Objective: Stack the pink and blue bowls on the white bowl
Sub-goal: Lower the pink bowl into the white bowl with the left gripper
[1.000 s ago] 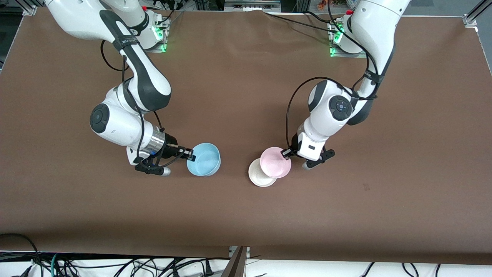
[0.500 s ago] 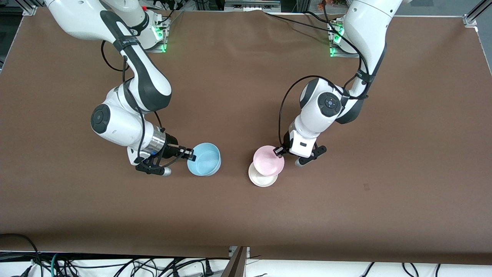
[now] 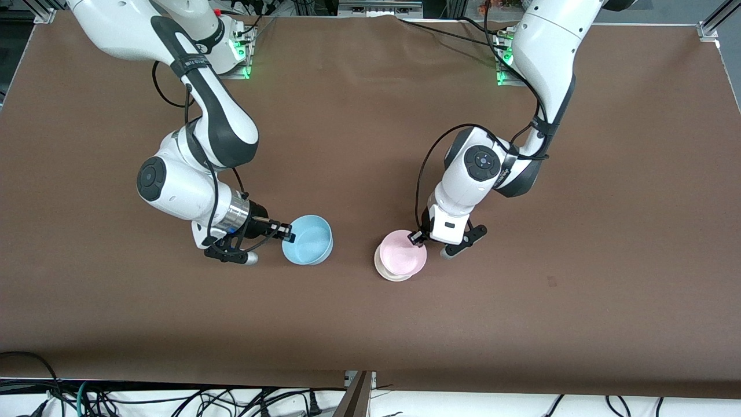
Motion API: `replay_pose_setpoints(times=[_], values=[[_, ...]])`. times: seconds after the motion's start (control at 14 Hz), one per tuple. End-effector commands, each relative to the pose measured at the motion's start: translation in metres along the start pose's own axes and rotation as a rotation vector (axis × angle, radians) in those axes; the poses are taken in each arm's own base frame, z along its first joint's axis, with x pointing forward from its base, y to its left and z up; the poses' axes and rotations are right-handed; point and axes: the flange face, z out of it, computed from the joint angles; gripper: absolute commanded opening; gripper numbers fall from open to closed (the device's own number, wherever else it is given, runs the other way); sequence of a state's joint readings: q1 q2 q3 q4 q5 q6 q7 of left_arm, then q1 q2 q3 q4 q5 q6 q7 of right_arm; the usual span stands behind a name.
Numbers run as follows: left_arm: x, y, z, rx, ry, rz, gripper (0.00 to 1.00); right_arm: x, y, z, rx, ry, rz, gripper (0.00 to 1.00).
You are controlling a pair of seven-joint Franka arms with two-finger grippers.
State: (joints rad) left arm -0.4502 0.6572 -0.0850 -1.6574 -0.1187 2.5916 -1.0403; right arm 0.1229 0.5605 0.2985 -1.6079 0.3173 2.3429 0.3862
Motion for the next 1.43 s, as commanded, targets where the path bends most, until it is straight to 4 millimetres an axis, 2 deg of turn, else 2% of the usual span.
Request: replay_pose_setpoints(times=[0.0,0.21,0.86,1.36], values=[[-0.005,0.009,0.004,0.002,0.017,0.001,0.00,0.003,-0.005,0.003,0.017,-0.014,0.005,0.00],[-0.003,0.014,0.004,-0.006,0.021,-0.017,0.00,0.003,-0.005,0.003,0.016,-0.013,0.005,0.00],[0.000,0.010,0.017,0.004,0.028,-0.018,0.00,0.001,-0.008,0.005,0.018,-0.012,0.015,0.00],[0.001,0.014,0.025,0.003,0.033,-0.028,0.00,-0.012,-0.024,0.015,0.012,-0.024,0.058,0.00]])
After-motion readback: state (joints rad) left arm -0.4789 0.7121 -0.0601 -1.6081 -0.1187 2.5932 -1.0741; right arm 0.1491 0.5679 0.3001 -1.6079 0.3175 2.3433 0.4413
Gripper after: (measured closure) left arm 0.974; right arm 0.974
